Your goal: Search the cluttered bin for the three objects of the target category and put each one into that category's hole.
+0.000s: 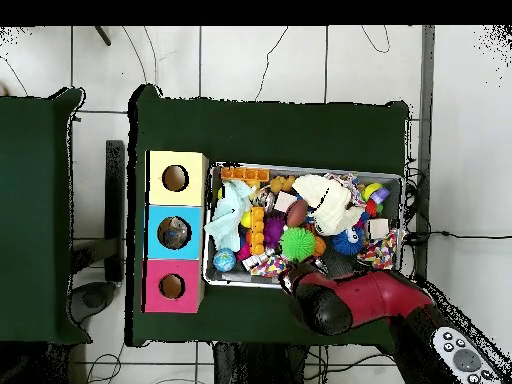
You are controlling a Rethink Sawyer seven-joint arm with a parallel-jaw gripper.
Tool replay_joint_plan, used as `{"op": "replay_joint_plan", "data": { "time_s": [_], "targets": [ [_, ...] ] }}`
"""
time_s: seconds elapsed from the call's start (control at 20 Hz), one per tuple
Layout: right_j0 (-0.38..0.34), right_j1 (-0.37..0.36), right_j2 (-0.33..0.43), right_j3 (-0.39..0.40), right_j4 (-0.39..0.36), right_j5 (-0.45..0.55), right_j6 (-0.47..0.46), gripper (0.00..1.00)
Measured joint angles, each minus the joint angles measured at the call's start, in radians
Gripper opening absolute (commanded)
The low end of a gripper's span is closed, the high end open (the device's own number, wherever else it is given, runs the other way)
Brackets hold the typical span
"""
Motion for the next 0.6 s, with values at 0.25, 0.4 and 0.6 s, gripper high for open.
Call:
{"op": "replay_joint_plan", "data": {
  "time_s": [0.25,0.4,0.6],
  "targets": [
    [0.045,0.000,-0.033,-0.024,-0.032,0.000,0.000,0.00],
    [0.062,0.000,-0.058,-0.039,-0.032,0.000,0.000,1.00],
    [0.064,0.000,-0.067,-0.040,-0.032,0.000,0.000,1.00]
  ]
}}
